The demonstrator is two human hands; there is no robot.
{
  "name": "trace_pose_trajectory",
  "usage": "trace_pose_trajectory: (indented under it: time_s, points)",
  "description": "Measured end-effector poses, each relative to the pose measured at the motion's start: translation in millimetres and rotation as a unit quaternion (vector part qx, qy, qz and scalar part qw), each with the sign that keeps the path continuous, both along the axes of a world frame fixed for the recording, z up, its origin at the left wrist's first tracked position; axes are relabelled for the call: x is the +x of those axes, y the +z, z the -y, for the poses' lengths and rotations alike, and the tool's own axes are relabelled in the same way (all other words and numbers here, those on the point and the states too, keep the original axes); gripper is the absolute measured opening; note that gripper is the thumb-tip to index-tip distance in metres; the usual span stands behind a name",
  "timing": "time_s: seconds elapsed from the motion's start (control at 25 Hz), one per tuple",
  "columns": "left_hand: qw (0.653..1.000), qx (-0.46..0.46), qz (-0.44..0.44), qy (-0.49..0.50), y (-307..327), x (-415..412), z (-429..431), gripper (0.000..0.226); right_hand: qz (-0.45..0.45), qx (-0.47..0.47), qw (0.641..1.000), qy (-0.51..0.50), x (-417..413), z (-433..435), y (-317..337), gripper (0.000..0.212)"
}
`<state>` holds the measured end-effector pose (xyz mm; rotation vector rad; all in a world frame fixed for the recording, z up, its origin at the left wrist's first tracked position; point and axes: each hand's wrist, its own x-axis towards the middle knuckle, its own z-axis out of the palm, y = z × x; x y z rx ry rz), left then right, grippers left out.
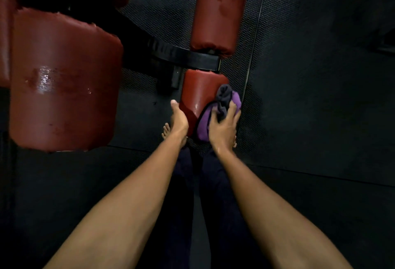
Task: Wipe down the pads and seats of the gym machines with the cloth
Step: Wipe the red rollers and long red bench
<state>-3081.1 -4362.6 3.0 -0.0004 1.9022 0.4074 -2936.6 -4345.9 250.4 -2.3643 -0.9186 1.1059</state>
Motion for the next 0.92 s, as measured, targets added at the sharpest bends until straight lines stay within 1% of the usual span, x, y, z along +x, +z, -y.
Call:
trace_pose_trajectory:
  time_s: [0.04, 0.08, 0.12, 0.16, 0.2, 0.24, 0.28, 0.32, 0.36, 0.4, 0.44, 0.48, 0.56, 0.6, 0.64, 0.68, 0.72, 0.76, 0.8, 0.84, 0.88, 0.92]
  points:
    - [1.0, -0.015, -0.006, 0.01, 18.2, 4.9, -10.9, 0.121, 0.004, -0.021, 1.0, 0.019, -2.1, 15.5, 3.1, 0.068]
    - [0.999, -0.028, -0.012, -0.016, 71.9, 17.7, -25.0, 0.116, 0.012, -0.036, 0.998, 0.048, -4.9, 33.8, 6.9, 0.069]
    - [0.998, -0.021, -0.011, -0.056, 135.6, 31.2, -36.6, 0.104, 0.008, -0.051, 0.995, 0.081, -6.9, 49.8, 14.1, 0.068]
    - [0.993, 0.007, -0.018, -0.115, 195.4, 46.5, -50.1, 0.086, -0.006, -0.06, 0.991, 0.118, -8.9, 61.5, 23.4, 0.069]
    - [0.99, 0.037, -0.026, -0.135, 239.5, 58.4, -56.0, 0.071, -0.011, -0.046, 0.986, 0.162, -9.5, 65.3, 28.8, 0.072]
    - [0.984, 0.064, -0.052, -0.159, 274.1, 67.4, -55.0, 0.064, -0.002, -0.013, 0.979, 0.204, -8.3, 57.0, 30.9, 0.069]
    - [0.98, 0.085, -0.047, -0.173, 285.0, 72.4, -43.7, 0.061, 0.02, 0.021, 0.97, 0.241, -6.3, 41.9, 29.2, 0.06]
    - [0.974, 0.116, -0.019, -0.195, 286.3, 73.4, -31.1, 0.06, 0.057, 0.045, 0.96, 0.271, -4.4, 22.1, 28.0, 0.053]
    - [0.973, 0.129, -0.026, -0.191, 284.1, 74.5, -31.4, 0.06, 0.088, 0.064, 0.952, 0.287, 0.8, 1.2, 22.7, 0.052]
    - [0.975, 0.121, -0.033, -0.183, 280.9, 80.3, -34.7, 0.059, 0.109, 0.085, 0.946, 0.292, 7.8, -18.5, 15.8, 0.055]
    - [0.978, 0.11, -0.038, -0.174, 276.9, 79.7, -33.5, 0.057, 0.108, 0.093, 0.952, 0.273, 14.4, -36.5, 10.6, 0.059]
    - [0.979, 0.095, -0.042, -0.173, 292.9, 78.3, -39.3, 0.056, 0.095, 0.086, 0.965, 0.23, 19.2, -47.7, 6.7, 0.059]
    - [0.982, 0.065, -0.056, -0.169, 268.5, 66.1, -40.3, 0.06, 0.064, 0.056, 0.99, 0.115, 21.5, -48.2, 1.9, 0.052]
    - [0.987, 0.07, -0.037, -0.138, 263.2, 59.3, -44.6, 0.07, 0.047, 0.032, 0.997, 0.057, 20.7, -37.4, -3.4, 0.051]
    - [0.991, 0.07, -0.029, -0.112, 238.4, 46.5, -45.5, 0.089, 0.03, -0.002, 0.999, 0.015, 18.4, -20.6, -4.7, 0.054]
    - [0.995, 0.063, -0.025, -0.076, 195.4, 33.9, -39.8, 0.112, 0.01, -0.031, 0.999, 0.001, 14.6, 2.1, -4.9, 0.06]
    - [0.998, 0.028, -0.025, -0.053, 159.2, 25.3, -31.9, 0.127, 0.0, -0.049, 0.999, 0.023, 8.9, 26.9, -1.6, 0.066]
    - [0.999, 0.004, -0.017, -0.028, 143.9, 22.1, -31.2, 0.131, -0.003, -0.056, 0.997, 0.061, 4.5, 48.7, 3.4, 0.069]
    - [1.0, 0.005, -0.009, -0.021, 147.0, 24.5, -34.8, 0.125, 0.0, -0.056, 0.993, 0.107, 1.3, 64.6, 11.6, 0.067]
    - [0.999, 0.01, -0.004, -0.034, 175.0, 32.3, -41.1, 0.113, -0.006, -0.046, 0.988, 0.145, -0.9, 74.1, 16.5, 0.064]
    - [0.998, 0.03, -0.009, -0.051, 222.3, 43.0, -52.1, 0.104, -0.004, -0.024, 0.983, 0.18, -2.9, 73.3, 20.5, 0.069]
    - [0.996, 0.05, -0.023, -0.076, 246.7, 51.1, -56.5, 0.098, 0.009, 0.004, 0.977, 0.214, -3.7, 63.4, 20.7, 0.078]
